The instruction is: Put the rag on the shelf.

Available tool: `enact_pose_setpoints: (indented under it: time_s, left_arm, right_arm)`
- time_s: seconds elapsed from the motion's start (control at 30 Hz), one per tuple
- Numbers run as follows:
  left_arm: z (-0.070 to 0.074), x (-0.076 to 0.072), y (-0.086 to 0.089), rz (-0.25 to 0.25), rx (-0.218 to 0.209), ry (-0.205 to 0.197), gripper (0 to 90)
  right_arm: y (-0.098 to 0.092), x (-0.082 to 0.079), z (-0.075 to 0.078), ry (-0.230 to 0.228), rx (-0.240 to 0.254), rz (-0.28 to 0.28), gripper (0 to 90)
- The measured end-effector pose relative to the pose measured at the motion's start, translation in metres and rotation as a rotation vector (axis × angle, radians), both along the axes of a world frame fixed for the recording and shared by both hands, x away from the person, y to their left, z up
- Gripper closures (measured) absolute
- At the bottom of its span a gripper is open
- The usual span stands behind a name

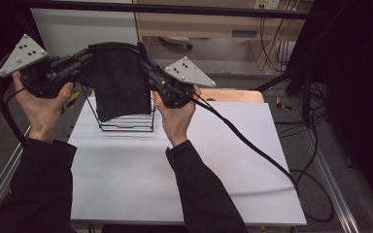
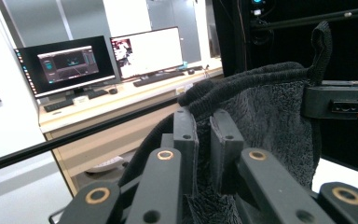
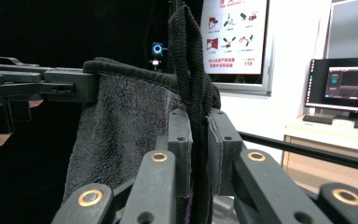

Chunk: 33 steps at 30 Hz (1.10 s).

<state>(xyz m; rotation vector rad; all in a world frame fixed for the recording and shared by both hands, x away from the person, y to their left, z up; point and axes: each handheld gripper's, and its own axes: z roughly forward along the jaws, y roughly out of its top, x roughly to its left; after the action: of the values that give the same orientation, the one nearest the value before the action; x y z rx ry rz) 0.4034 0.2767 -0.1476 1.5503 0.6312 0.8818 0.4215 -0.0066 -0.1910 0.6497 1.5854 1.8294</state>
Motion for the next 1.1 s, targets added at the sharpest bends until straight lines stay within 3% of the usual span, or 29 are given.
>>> enact_pose_setpoints:
  time_s: [0.37, 0.9, 1.1]
  left_arm:
    - [0.019, 0.019, 0.011, 0.045, -0.026, -0.021, 82.2]
    - [0.042, 0.062, 0.028, 0.117, -0.062, -0.017, 82.2]
    - [0.045, 0.080, 0.035, 0.137, -0.114, -0.023, 82.2]
  right_arm:
    - [0.016, 0.020, 0.024, -0.019, 0.012, -0.008, 81.8]
    - [0.040, 0.059, 0.049, -0.026, 0.024, -0.009, 82.0]
    - [0.050, 0.073, 0.061, -0.047, 0.006, -0.016, 82.0]
